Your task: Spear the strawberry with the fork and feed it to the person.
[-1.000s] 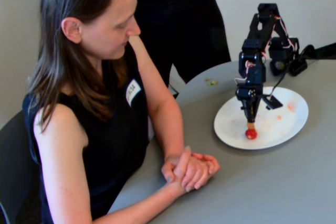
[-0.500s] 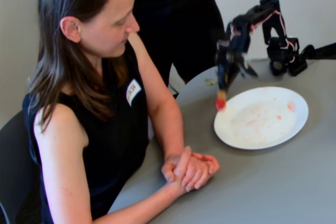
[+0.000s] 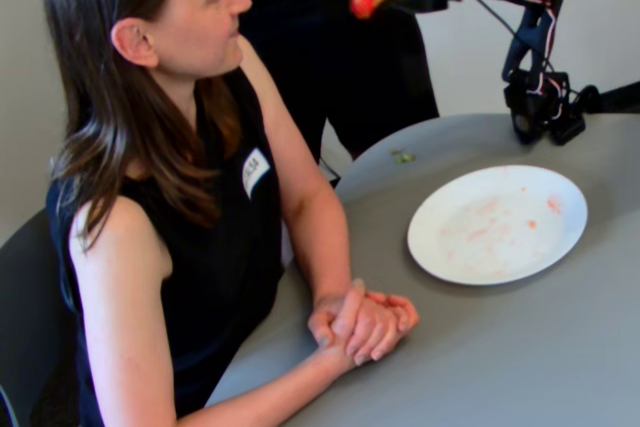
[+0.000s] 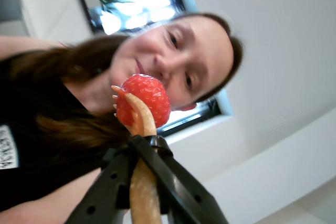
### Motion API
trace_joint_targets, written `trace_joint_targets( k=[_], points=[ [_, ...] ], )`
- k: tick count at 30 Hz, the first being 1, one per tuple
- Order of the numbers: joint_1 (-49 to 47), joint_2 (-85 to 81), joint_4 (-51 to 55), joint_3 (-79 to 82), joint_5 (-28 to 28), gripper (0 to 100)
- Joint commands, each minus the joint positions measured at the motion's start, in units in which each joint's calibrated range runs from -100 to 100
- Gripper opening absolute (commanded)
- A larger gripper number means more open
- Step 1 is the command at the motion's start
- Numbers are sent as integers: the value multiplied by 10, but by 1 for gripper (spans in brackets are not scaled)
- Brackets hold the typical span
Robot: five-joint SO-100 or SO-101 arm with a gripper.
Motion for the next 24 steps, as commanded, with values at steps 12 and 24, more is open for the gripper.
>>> trace_joint_targets(
  k=[12,24],
  points=[
    [46,315,-191,-317,-3,1],
    [67,521,-197,-514,-4,1]
  ],
)
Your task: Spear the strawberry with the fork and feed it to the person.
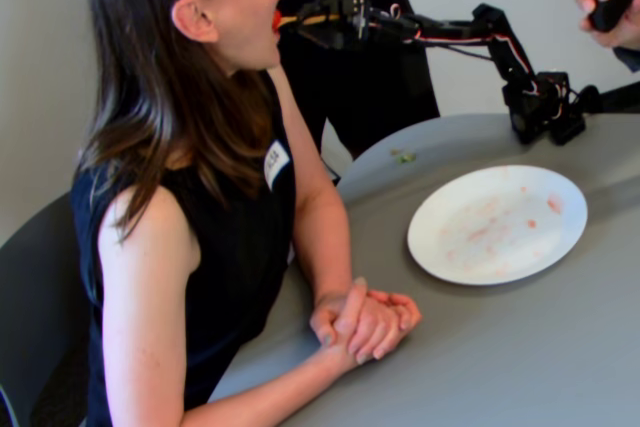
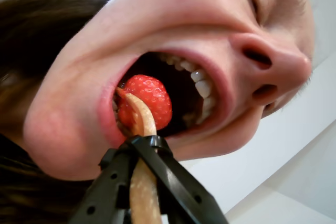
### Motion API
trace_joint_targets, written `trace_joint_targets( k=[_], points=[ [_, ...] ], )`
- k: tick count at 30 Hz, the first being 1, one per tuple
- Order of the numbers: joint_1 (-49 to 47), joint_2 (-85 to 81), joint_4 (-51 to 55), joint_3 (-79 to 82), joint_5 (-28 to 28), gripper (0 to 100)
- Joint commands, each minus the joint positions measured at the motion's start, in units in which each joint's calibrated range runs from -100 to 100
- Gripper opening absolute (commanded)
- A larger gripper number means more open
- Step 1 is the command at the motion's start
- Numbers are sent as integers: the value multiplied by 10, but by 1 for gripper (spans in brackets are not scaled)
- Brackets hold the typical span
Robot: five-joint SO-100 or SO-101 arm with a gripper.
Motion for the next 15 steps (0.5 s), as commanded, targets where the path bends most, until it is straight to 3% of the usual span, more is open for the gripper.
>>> trace_joint_targets(
  k=[1,6,11,15],
  points=[
    [15,43,-7,-69,-3,1],
    [26,79,3,-131,-3,1],
    [19,18,125,-131,-7,1],
    [21,-28,189,-131,-48,1]
  ],
)
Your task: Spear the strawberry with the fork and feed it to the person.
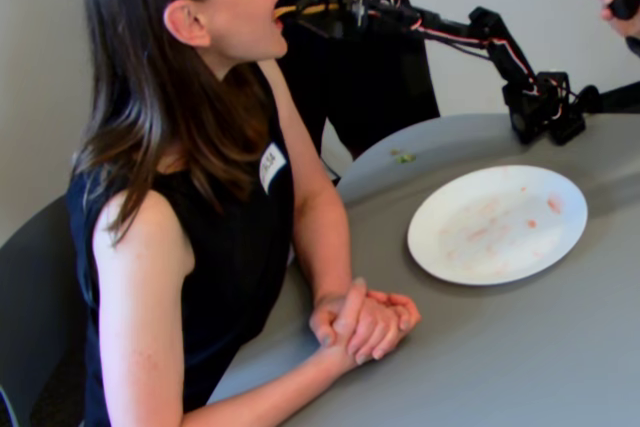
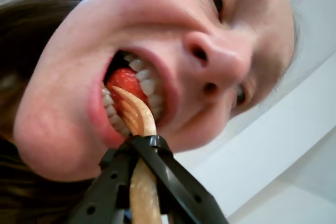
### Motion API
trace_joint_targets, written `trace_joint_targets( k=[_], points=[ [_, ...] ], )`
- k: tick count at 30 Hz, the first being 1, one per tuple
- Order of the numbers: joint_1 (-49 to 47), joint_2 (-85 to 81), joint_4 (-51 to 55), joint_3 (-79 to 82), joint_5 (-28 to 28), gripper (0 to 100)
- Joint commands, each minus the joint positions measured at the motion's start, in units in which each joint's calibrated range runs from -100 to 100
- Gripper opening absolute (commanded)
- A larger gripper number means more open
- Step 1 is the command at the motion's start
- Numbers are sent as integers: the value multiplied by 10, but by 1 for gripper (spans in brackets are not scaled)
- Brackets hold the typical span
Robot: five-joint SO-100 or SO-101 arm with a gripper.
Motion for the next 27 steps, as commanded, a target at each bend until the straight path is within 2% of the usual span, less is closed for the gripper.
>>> trace_joint_targets(
  k=[1,8,13,14,17,18,21,22,23,24,27],
  points=[
    [10,-47,48,-9,-25,1],
    [11,-125,121,-2,-31,1],
    [9,-269,250,-2,-37,1],
    [9,-341,336,-2,-37,1],
    [3,-418,442,0,-38,1],
    [-18,-465,524,0,-37,1],
    [-49,-514,653,1,-37,1],
    [-66,-533,716,2,-37,1],
    [-108,-557,836,15,-37,1],
    [-145,-568,909,46,-34,1],
    [-179,-587,913,153,-31,1]
  ],
)
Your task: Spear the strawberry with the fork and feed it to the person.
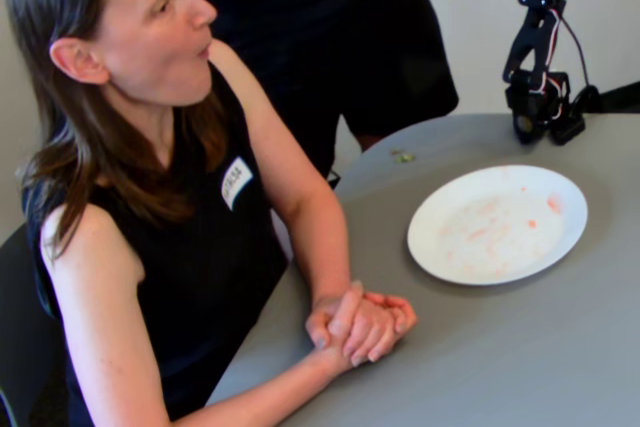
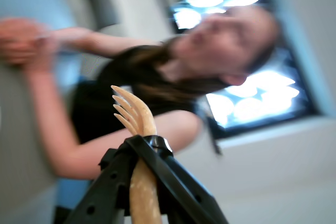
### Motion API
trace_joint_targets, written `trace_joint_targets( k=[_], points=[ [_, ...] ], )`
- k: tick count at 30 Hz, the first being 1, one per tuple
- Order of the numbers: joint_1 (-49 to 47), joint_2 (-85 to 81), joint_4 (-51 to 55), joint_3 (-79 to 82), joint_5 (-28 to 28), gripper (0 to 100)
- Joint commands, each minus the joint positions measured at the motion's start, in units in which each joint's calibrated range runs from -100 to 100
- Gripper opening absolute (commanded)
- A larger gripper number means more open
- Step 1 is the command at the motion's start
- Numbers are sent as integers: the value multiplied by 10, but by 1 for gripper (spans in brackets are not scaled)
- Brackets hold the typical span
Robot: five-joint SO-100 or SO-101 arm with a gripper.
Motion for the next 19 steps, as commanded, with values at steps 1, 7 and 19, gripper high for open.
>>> trace_joint_targets(
  k=[1,7,19],
  points=[
    [-32,-23,23,126,2,1],
    [-78,-194,-158,456,36,1],
    [-167,-565,-691,1326,77,1]
  ],
)
